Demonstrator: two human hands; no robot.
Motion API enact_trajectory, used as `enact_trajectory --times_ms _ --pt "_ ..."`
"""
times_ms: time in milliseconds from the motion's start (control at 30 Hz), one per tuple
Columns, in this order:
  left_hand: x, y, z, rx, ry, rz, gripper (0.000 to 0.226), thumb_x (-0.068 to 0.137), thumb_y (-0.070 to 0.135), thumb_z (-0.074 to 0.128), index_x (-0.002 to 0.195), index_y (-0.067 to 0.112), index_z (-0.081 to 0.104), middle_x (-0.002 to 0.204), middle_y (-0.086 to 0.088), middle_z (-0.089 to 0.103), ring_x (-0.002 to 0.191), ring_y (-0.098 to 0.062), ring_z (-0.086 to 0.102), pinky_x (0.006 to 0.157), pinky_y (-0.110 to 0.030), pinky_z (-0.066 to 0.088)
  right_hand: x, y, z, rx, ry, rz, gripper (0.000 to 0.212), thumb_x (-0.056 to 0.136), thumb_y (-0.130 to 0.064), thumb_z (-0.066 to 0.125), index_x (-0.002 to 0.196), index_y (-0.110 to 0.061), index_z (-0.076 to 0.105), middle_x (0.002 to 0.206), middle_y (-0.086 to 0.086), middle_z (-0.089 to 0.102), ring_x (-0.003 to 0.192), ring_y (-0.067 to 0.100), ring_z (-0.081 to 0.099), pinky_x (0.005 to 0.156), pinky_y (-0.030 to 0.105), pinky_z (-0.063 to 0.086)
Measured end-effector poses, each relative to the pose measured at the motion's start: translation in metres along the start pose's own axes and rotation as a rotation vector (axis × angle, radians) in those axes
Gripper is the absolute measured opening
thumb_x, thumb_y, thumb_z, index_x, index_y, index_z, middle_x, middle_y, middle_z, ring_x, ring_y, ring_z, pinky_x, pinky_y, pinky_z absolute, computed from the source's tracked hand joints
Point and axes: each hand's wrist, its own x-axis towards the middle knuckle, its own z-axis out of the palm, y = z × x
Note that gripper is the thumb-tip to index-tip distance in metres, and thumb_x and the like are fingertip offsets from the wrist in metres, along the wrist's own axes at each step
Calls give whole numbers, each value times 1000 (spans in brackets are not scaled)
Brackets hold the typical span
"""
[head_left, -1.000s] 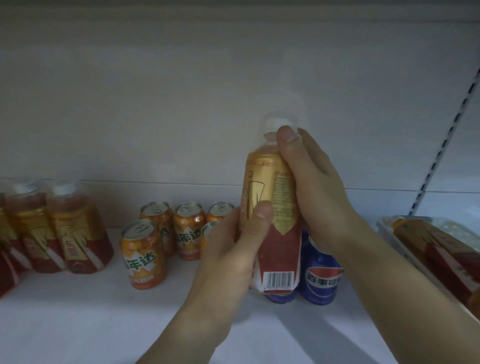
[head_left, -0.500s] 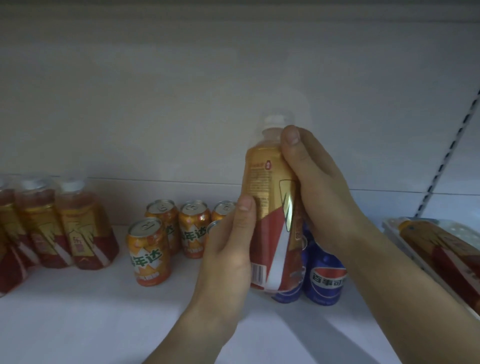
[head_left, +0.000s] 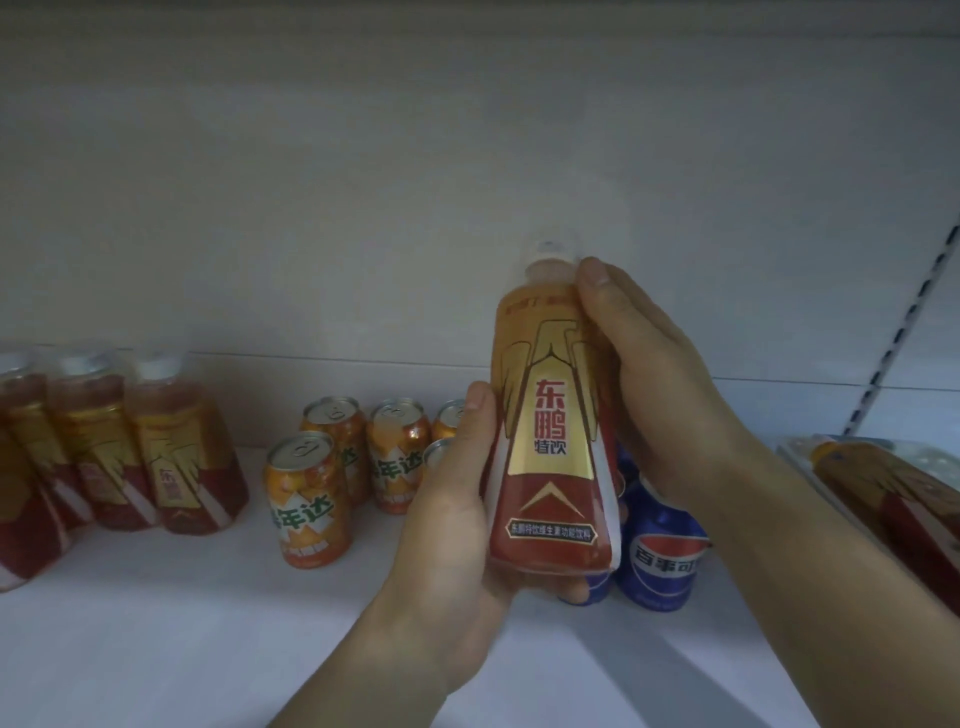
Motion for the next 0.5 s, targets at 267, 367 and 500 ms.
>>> enact_trajectory --times_ms 267,367,500 --pt "6 12 -7 -34 -106 -133 62 101 58 36 134 14 62 133 -23 63 115 -46 63 69 -41 62 -1 -5 -2 18 -31 -25 44 103 -42 57 146 -38 50 121 0 73 99 20 77 83 37 61" --pt "8 13 -8 -13 -11 -135 54 98 48 41 123 11 72 123 -19 70 106 -32 69 66 -24 59 -7 -8 -3 -35 8 -3 36 104 -39 55 140 -39 55 115 0 74 93 16 78 77 31 60" --pt "-15 13 -6 -112 -88 -155 55 76 59 58 100 16 81 109 -16 75 87 -30 72 47 -28 56 0 -1 -3 -140 -47 113 26 105 -39 55 124 -22 63 121 8 71 93 7 73 82 23 58"
